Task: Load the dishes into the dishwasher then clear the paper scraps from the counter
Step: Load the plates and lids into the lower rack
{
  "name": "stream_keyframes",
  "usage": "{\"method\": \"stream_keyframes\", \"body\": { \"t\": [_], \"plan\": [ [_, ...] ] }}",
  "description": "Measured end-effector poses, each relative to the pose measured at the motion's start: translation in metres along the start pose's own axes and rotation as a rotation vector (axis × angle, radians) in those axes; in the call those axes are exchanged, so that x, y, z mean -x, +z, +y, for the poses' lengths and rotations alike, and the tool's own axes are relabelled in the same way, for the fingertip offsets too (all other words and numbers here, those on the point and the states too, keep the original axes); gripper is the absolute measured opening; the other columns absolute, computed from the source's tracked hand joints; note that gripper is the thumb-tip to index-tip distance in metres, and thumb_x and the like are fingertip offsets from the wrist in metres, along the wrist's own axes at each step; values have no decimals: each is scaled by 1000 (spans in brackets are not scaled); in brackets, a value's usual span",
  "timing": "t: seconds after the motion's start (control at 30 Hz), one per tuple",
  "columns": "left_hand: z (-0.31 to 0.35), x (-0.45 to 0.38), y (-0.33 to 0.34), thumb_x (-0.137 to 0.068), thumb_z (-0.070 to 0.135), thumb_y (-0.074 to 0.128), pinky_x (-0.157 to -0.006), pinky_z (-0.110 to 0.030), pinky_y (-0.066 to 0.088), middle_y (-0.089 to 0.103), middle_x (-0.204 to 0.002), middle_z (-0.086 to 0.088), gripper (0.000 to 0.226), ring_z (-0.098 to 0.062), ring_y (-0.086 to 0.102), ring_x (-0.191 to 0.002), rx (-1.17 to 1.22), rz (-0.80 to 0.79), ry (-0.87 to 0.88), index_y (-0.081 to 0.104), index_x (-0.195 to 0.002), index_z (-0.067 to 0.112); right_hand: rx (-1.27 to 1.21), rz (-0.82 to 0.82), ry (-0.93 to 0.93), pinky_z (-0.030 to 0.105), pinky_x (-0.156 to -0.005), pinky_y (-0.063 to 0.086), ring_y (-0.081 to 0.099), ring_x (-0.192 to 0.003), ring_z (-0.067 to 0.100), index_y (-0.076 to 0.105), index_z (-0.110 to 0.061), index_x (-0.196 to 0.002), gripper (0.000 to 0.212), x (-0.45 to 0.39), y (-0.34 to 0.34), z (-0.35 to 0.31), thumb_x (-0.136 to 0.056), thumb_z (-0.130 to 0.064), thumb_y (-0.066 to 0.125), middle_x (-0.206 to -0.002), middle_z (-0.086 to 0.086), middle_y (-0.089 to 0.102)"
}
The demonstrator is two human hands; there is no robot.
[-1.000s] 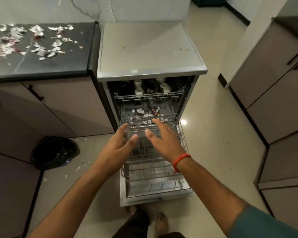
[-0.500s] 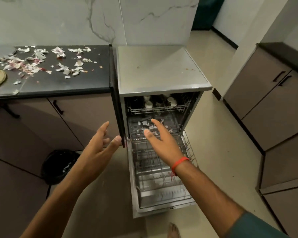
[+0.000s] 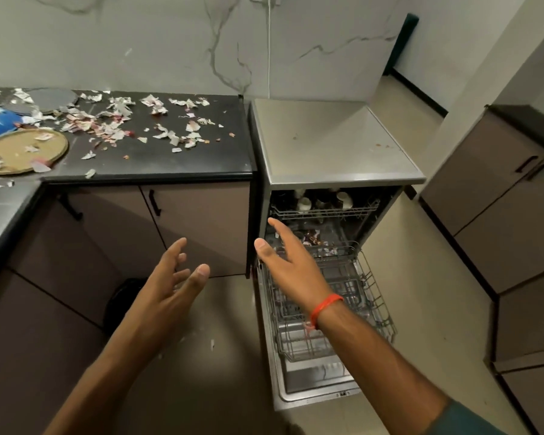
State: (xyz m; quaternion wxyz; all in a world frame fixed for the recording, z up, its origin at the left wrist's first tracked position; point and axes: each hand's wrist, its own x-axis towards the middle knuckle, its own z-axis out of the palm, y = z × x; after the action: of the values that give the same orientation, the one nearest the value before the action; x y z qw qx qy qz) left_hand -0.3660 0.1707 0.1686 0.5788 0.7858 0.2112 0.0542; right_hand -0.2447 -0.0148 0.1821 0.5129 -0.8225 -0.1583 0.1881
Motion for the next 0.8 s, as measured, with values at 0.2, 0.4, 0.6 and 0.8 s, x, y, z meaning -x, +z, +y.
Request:
{"method": "stream_keyframes", "body": {
  "t": [0.2, 0.4, 0.6, 0.8],
  "plan": [
    [-3, -14, -13, -85, 60, 53, -89, -22, 42, 32, -163, 5, 81, -11, 45, -138, 49, 30, -8, 20, -158, 47, 2, 1, -37, 30, -117, 27, 27, -138, -4, 31, -43, -153, 58, -22, 10, -14, -100, -50, 53, -160, -14, 32],
    [-6, -33, -45, -79, 64, 54, -104, -31, 44, 34, -161, 8, 86, -8, 46, -137, 6, 90, -72, 22, -158, 46, -112, -56, -51, 41, -121, 30, 31, -146, 4, 38, -51, -147, 56, -78, 47, -20, -95, -57, 57, -159, -15, 35],
    [6, -72, -86, -80, 61, 55, -103, -30, 49, 38, -157, 8, 82, -6, 49, -135, -45, 185, -127, 26, -156, 47, -288, -162, -45, 41, -122, 29, 34, -144, 4, 42, -52, -143, 58, -140, 81, -35, -89, -61, 61, -158, -7, 40],
    [9, -89, -108, -81, 59, 56, -93, -18, 45, 45, -150, 11, 78, 9, 57, -118, 20, 327, -165, 31, -153, 47, -308, -283, -60, 36, -119, 33, 41, -141, 7, 40, -47, -148, 55, -181, 93, -55, -96, -48, 59, -154, -8, 43]
  ]
}}
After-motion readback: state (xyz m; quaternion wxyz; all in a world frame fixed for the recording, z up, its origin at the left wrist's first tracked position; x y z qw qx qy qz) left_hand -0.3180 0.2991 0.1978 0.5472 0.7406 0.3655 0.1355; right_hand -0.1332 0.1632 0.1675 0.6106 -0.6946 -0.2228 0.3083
